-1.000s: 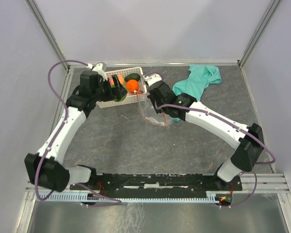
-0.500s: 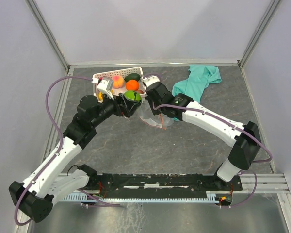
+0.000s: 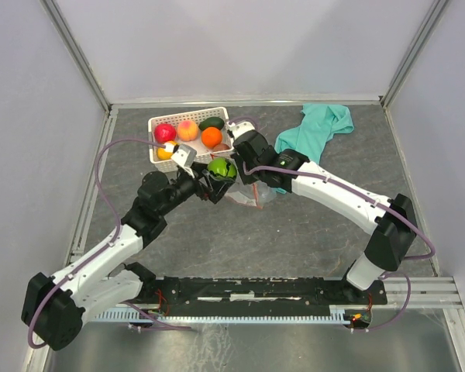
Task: Place the food in the zip-top bag and seal the zipper
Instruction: Place the fake fruit in the zipper food storage bag.
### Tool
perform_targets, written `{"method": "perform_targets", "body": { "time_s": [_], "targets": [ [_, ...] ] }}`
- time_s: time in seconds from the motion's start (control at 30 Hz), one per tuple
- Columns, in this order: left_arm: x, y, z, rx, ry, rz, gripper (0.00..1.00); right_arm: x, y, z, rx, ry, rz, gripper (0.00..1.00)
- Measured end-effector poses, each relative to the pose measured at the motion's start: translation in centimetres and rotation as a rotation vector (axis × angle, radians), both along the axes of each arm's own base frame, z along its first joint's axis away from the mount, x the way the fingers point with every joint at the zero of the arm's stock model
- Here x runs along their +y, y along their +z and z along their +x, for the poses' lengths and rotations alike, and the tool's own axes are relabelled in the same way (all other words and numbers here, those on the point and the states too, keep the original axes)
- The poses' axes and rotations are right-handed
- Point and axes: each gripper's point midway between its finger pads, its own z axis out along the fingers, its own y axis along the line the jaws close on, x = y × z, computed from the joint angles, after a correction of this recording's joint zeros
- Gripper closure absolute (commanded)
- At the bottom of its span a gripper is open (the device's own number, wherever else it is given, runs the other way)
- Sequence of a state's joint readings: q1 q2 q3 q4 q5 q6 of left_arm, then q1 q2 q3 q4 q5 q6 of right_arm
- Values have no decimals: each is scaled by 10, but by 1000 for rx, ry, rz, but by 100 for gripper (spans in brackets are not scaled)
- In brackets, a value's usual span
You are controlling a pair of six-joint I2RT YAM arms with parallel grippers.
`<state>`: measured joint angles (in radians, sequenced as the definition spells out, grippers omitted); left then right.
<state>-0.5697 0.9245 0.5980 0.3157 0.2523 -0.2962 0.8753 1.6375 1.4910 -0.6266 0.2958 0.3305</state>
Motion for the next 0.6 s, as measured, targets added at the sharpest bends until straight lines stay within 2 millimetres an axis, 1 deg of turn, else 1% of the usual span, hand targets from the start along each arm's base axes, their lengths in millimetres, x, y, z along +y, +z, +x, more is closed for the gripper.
{"method": "perform_targets", "body": {
  "time_s": [0.33,0.6],
  "targets": [
    [-8,-34,4,-23,-27,119,28,7,4,-2,15,9,42,98],
    [-10,-68,6,45,-7,252,19,11,10,0,21,8,91,98]
  ]
}}
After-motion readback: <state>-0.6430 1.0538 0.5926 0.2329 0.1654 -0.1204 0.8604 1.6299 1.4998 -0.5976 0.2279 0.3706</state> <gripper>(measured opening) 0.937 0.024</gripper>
